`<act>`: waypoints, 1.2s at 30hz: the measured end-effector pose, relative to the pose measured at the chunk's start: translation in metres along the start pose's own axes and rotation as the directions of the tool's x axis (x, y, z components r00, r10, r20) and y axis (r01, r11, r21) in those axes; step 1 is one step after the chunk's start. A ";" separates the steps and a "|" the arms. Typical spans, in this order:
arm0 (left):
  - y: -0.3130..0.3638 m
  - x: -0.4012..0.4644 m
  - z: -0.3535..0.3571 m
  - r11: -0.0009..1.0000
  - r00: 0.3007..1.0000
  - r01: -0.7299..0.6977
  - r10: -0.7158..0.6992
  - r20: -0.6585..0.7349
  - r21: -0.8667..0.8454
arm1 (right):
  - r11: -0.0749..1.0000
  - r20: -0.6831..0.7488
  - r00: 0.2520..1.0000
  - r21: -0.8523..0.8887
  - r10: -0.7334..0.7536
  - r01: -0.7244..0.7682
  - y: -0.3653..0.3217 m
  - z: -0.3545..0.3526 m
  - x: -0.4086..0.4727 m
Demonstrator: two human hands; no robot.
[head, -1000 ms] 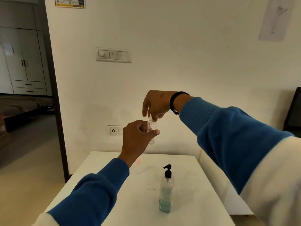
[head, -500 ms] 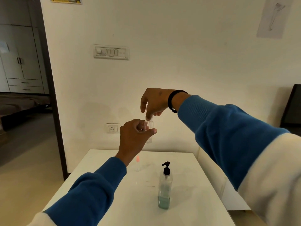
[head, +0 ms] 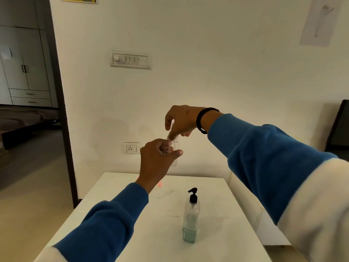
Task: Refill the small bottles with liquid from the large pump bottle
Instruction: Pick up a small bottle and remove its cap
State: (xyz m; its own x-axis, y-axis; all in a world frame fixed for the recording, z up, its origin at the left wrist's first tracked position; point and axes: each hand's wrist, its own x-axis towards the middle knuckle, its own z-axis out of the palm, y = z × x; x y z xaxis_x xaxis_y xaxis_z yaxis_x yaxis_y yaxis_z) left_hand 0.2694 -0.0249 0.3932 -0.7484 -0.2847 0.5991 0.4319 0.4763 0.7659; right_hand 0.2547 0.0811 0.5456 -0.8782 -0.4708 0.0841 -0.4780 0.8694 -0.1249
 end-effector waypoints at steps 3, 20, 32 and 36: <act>0.001 0.001 0.000 1.000 1.000 0.000 0.000 -0.006 -0.009 | 0.999 -0.065 0.997 0.024 0.038 -0.037 0.002 0.000 0.002; 0.001 0.000 -0.001 0.999 1.000 0.006 -0.005 0.016 -0.038 | 0.998 -0.049 0.997 -0.045 -0.054 0.052 0.005 -0.031 -0.004; 0.006 0.005 -0.006 0.998 1.000 0.027 -0.028 -0.008 -0.059 | 0.994 -0.192 0.979 0.060 -0.074 0.087 0.017 -0.063 -0.017; 0.008 0.006 -0.009 0.997 0.999 0.041 -0.042 -0.006 -0.069 | 0.985 -0.254 0.965 0.140 -0.064 0.102 0.025 -0.069 -0.022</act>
State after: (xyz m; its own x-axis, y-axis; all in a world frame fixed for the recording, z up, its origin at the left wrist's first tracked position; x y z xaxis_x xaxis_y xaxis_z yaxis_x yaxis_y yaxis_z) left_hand 0.2732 -0.0303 0.4052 -0.7626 -0.3094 0.5681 0.4347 0.4053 0.8042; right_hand 0.2631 0.1242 0.6091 -0.8134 -0.4718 0.3403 -0.5624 0.7872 -0.2531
